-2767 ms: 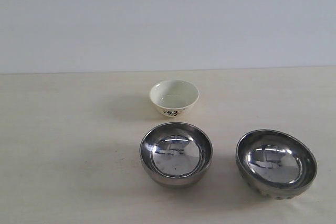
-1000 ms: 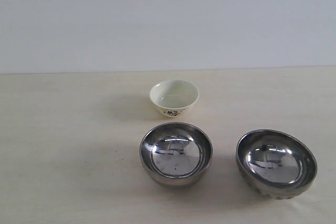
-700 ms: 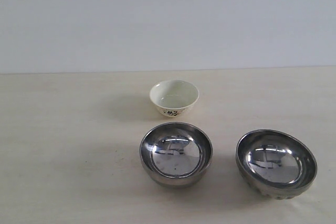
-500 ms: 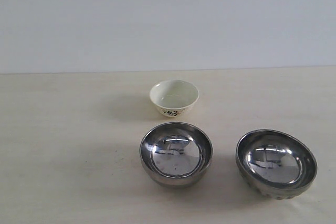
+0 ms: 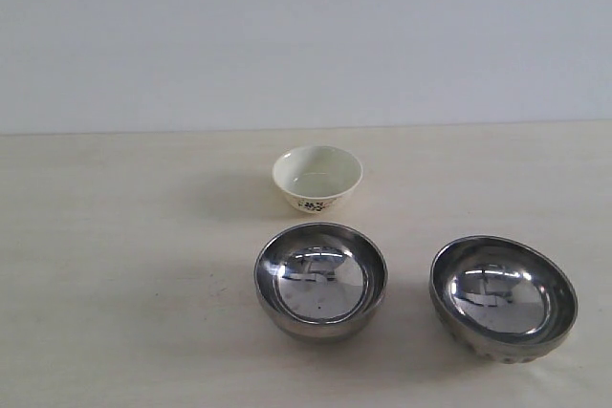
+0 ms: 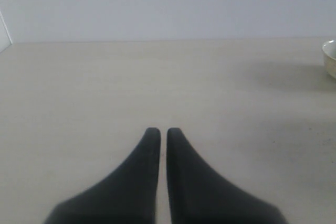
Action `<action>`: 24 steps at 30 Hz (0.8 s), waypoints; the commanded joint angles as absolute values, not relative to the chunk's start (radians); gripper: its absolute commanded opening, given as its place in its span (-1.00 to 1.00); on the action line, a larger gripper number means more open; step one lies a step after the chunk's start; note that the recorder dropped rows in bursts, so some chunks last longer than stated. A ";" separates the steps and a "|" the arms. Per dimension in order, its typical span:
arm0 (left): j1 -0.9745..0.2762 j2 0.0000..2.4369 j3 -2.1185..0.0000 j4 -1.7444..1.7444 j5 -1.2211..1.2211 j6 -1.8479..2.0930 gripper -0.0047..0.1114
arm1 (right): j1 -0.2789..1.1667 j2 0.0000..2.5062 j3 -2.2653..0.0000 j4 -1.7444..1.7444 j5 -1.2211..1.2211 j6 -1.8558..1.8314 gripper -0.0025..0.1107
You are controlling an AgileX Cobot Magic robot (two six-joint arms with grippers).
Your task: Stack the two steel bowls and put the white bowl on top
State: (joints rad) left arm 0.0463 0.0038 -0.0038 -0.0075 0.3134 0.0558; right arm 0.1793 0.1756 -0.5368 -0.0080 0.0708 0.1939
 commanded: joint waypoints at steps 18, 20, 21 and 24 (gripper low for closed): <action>0.048 0.000 0.000 -0.011 0.314 0.057 -0.85 | 0.242 0.996 -0.970 -0.011 0.673 -0.006 0.31; 0.048 0.000 0.000 -0.011 0.314 0.057 -0.85 | 0.242 1.095 -1.005 -0.011 0.759 -0.006 0.30; 0.048 0.000 0.000 -0.011 0.314 0.057 -0.85 | 0.242 1.143 -1.023 -0.011 0.804 0.000 0.30; 0.048 0.000 0.000 -0.011 0.314 0.057 -0.85 | 0.242 1.268 -1.069 -0.011 0.908 -0.006 0.30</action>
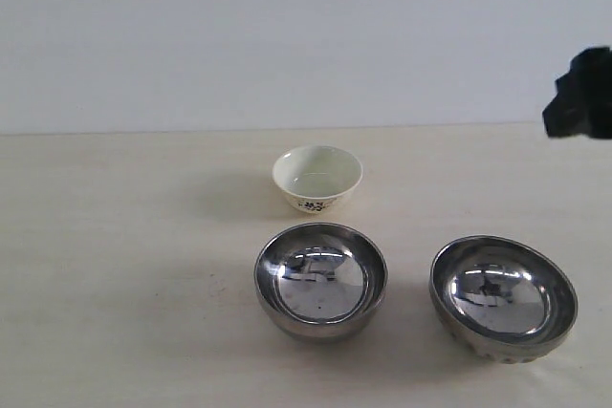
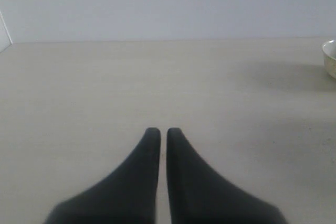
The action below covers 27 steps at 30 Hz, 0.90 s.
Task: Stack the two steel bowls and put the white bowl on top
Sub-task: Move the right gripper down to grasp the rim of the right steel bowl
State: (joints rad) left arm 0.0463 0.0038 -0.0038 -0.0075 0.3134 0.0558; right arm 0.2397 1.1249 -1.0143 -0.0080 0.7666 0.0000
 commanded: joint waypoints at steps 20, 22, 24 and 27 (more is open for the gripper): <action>0.048 0.000 0.000 -0.011 0.312 0.057 -0.85 | 0.239 1.687 -1.070 -0.329 0.794 0.245 0.30; 0.048 0.000 0.000 -0.011 0.312 0.057 -0.85 | 0.239 1.707 -1.066 -0.319 0.773 0.245 0.30; 0.048 0.000 0.000 -0.011 0.312 0.057 -0.85 | 0.239 1.721 -1.055 -0.314 0.757 0.239 0.30; 0.048 0.000 0.000 -0.011 0.312 0.057 -0.85 | 0.239 1.752 -1.055 -0.259 0.754 0.193 0.30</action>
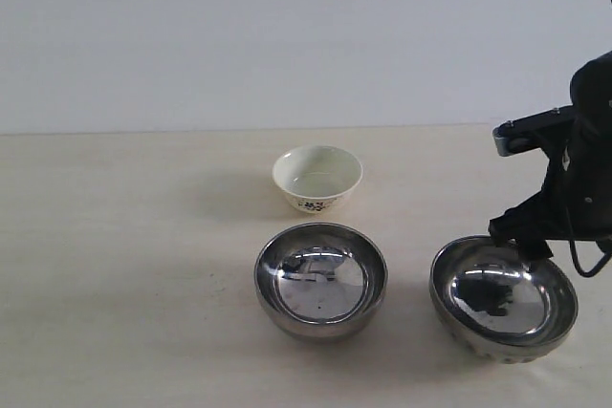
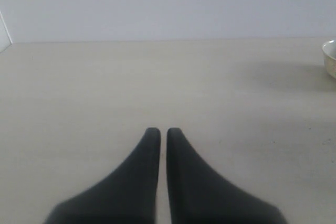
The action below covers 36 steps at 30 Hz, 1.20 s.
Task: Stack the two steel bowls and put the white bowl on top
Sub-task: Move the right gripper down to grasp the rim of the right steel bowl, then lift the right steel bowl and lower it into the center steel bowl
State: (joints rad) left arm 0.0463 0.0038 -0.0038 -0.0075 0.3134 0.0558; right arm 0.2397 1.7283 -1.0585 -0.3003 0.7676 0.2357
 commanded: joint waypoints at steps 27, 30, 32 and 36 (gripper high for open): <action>0.048 0.000 0.000 -0.011 0.312 0.057 -0.85 | 0.239 1.857 -1.055 -0.031 0.633 -0.040 -0.96; 0.048 0.000 0.000 -0.011 0.312 0.057 -0.85 | 0.239 1.836 -1.055 -0.026 0.620 -0.040 -0.96; 0.048 0.000 0.000 -0.011 0.312 0.057 -0.85 | 0.239 1.820 -1.055 -0.008 0.613 -0.048 -0.96; 0.048 0.000 0.000 -0.011 0.312 0.057 -0.85 | 0.239 1.778 -1.055 0.046 0.601 -0.089 -0.96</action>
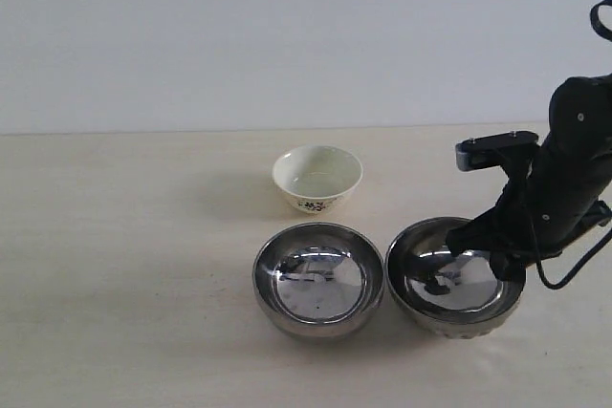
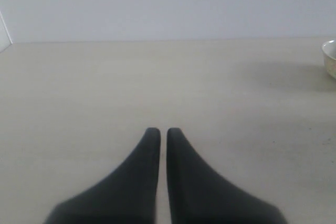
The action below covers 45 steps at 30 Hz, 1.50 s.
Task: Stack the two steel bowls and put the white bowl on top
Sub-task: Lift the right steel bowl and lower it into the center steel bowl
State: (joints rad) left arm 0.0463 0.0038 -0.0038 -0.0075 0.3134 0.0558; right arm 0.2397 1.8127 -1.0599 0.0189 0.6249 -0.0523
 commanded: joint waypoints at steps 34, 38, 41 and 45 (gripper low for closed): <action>0.048 0.000 0.000 -0.011 0.312 0.057 -0.85 | 0.362 1.663 -1.168 0.644 0.714 -0.495 -0.96; 0.048 0.000 0.000 -0.011 0.312 0.057 -0.85 | 0.423 1.745 -1.178 0.645 0.654 -0.484 -0.96; 0.048 0.000 0.000 -0.011 0.312 0.057 -0.85 | 0.439 1.812 -1.215 0.648 0.665 -0.473 -0.96; 0.048 0.000 0.000 -0.011 0.312 0.057 -0.85 | 0.439 1.879 -1.258 0.651 0.683 -0.454 -0.96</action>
State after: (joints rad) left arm 0.0463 0.0038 -0.0038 -0.0075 0.3134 0.0558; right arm 0.4377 1.8539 -1.2323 0.6371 0.6818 -0.4657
